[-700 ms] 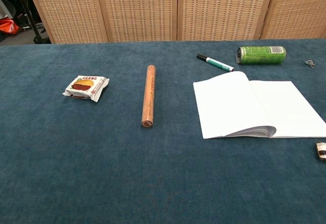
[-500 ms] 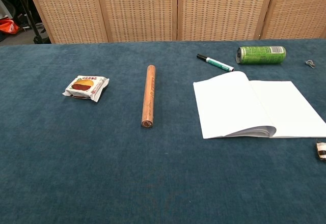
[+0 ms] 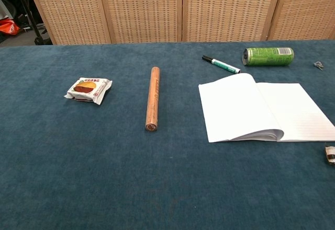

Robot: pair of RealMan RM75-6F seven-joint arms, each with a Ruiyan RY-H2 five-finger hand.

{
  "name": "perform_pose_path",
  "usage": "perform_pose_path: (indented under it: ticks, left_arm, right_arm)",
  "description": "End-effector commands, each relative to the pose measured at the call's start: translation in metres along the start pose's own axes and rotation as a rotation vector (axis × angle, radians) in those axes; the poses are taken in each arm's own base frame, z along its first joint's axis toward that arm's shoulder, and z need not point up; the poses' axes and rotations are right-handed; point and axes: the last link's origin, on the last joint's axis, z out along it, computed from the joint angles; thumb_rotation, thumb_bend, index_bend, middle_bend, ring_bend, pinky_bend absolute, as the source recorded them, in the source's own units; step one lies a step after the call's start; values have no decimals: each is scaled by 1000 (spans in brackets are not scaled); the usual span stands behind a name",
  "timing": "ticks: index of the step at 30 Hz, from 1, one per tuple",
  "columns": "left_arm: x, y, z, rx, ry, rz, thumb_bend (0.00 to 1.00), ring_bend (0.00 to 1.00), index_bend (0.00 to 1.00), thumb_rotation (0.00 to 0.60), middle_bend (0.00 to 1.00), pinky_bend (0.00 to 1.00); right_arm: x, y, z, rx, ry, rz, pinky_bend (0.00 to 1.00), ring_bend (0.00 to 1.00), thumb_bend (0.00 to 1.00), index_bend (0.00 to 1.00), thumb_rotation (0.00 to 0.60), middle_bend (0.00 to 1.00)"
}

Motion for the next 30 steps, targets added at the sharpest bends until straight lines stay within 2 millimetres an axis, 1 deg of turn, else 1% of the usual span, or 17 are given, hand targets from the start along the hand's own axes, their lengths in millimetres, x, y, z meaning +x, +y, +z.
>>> perform_pose_path:
  ticks: [1,4,6,12,17,22,25,30]
  left_arm:
    - [1,0,1,-4,5,-2,0,0,0,600,0,0]
    - [-1,-1,3,-1,2,1,0,0,0,600,0,0]
    - [-1,-2,4,6,-2,2,0,0,0,600,0,0]
    - [-2,-3,7,19,-12,1,0,0,0,600,0,0]
    - [-1,-5,8,25,-17,-7,0,0,0,600,0,0]
    - [0,-6,9,29,-21,-12,0,0,0,600,0,0]
    - [0,-7,10,33,-21,-17,0,0,0,600,0,0]
    - [2,-10,10,41,-19,-25,0,0,0,600,0,0]
  right_arm:
    - [-16,-34,42,90,-34,-70,0,0,0,0,600,0]
    - [-31,-54,61,112,-84,-90,0,0,0,0,600,0]
    - [-39,-68,70,121,-115,-83,0,0,0,0,600,0]
    - [-57,-103,87,149,-152,-115,0,0,0,0,600,0]
    - [-69,-129,109,152,-151,-147,0,0,0,0,600,0]
    - [-81,-143,125,121,-167,-172,0,0,0,0,600,0]
    - [-85,-148,130,115,-166,-204,0,0,0,0,600,0]
    - [-91,-150,134,99,-178,-226,0,0,0,0,600,0]
